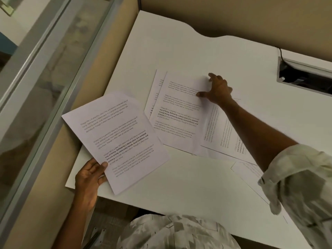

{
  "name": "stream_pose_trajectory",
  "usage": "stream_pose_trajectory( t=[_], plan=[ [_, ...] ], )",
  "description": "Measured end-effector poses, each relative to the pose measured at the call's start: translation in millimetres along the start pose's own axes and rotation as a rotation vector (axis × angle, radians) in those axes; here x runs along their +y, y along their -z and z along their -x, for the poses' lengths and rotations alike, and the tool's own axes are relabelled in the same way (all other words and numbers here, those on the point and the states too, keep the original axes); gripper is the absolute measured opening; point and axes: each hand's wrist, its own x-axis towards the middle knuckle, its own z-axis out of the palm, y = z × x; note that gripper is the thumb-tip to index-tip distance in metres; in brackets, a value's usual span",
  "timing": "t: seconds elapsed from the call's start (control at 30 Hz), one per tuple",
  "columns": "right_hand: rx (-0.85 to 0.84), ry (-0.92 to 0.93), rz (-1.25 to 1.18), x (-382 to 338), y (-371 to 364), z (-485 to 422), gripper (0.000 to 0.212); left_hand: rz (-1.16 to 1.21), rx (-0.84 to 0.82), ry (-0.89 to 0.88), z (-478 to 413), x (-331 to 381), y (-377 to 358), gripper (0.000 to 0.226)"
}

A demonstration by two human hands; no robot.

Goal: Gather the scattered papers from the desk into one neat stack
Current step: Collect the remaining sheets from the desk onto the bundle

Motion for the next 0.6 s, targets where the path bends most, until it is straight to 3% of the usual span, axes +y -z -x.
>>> stream_pose_trajectory(
  t=[0.2, 0.33, 0.53, 0.6],
  plan=[
    [-0.062, 0.033, 0.006, -10.0, 2.3, -21.1, 0.067, -0.012, -0.009, -0.015, -2.9, 1.8, -0.9, 0.030],
    [-0.054, 0.021, -0.200, -12.7, 6.3, -26.4, 0.034, -0.013, -0.016, -0.027, -4.0, 3.9, -2.2, 0.029],
    [-0.013, 0.118, -0.440, -20.3, 25.0, -7.6, 0.009, -0.001, -0.030, -0.023, -2.7, 6.5, -5.9, 0.029],
    [-0.015, 0.116, -0.480, -21.3, 31.6, -0.9, 0.009, -0.005, -0.031, -0.021, -2.5, 7.0, -7.0, 0.029]
  ],
)
